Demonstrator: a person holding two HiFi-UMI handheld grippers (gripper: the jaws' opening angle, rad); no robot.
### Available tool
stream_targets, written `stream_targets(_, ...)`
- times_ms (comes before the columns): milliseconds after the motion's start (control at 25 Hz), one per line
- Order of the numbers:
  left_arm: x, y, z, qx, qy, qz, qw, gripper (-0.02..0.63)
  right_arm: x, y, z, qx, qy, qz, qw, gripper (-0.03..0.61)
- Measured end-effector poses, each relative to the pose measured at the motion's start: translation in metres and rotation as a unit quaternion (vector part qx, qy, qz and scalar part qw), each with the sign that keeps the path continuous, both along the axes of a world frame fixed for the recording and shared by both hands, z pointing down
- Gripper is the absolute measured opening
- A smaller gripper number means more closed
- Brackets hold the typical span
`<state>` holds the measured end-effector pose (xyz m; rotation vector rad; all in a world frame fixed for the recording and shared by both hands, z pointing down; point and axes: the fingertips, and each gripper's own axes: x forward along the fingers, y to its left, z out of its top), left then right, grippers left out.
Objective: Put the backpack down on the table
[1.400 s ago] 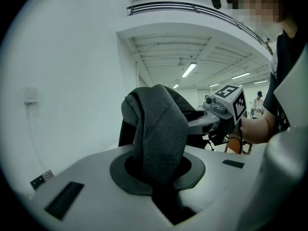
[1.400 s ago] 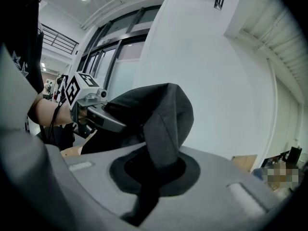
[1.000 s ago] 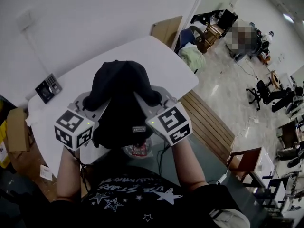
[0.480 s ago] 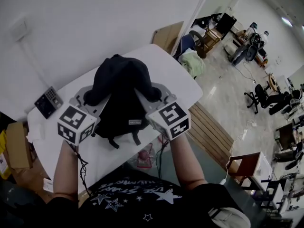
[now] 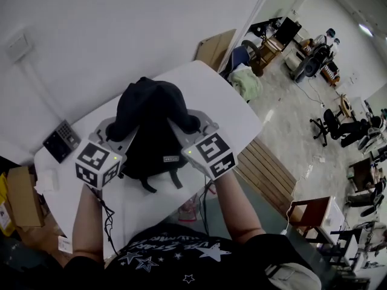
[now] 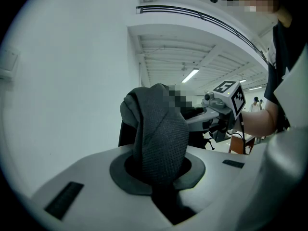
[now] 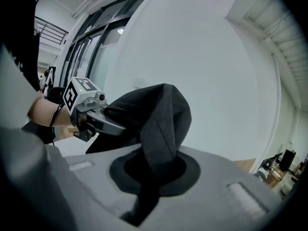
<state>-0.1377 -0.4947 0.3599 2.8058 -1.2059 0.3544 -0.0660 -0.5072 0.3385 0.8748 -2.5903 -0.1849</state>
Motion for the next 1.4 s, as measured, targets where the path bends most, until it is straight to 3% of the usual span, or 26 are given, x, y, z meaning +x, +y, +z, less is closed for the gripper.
stream_targets(200,-0.003,-0.007,0.004,-0.005,0.01,-0.004,0.9999,0.054,-0.003,-0.007,0.005,0.004,-0.003,-0.005,1.0,0.015)
stream_targets(520,0.0,-0.01,0.018,0.042,0.024,0.002,0.9988,0.054,0.001,-0.013,0.019,-0.001,-0.046,0.001,0.999,0.017)
stream_targets(960,-0.001,-0.003,0.031,0.037,0.071,0.003,0.9968,0.054,0.001,-0.004,0.026,0.047,-0.044,0.008,0.998,0.017)
stream_targets(1160,0.0,0.001,0.033,0.041,0.074,-0.004,0.9964,0.054,0.003,0.002,0.026,0.049,-0.048,0.006,0.998,0.017)
stream_targets(1400,0.001,0.007,0.031,0.046,0.051,-0.014,0.9975,0.057,0.004,0.007,0.026,0.06,-0.038,-0.001,0.997,0.025)
